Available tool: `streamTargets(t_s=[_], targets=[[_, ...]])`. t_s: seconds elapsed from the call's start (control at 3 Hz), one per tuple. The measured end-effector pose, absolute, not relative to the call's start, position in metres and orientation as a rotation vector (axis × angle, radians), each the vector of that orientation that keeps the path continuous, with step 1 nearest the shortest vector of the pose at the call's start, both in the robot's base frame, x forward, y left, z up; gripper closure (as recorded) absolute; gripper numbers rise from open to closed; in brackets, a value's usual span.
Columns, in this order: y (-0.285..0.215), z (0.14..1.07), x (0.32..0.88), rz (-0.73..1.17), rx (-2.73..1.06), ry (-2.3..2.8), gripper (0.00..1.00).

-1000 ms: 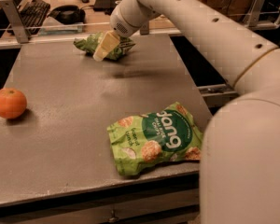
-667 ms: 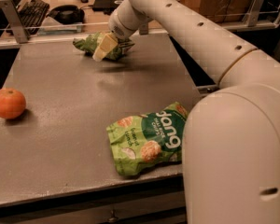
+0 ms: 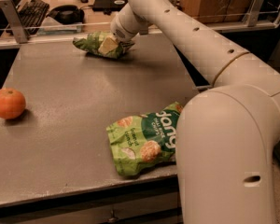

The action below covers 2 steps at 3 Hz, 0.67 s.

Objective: Move green jalapeno chip bag near green rice chip bag

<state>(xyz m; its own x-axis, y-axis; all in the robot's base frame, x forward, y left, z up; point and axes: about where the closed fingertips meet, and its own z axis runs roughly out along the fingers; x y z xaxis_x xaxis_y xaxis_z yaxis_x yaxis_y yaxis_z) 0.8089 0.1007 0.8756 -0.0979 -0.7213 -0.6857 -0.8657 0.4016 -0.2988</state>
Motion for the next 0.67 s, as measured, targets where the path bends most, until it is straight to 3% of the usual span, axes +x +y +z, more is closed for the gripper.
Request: streamTargets(t_s=[0.67], targets=[[0.094,0.908,0.797,0.155,-1.41,1.75,0.88]])
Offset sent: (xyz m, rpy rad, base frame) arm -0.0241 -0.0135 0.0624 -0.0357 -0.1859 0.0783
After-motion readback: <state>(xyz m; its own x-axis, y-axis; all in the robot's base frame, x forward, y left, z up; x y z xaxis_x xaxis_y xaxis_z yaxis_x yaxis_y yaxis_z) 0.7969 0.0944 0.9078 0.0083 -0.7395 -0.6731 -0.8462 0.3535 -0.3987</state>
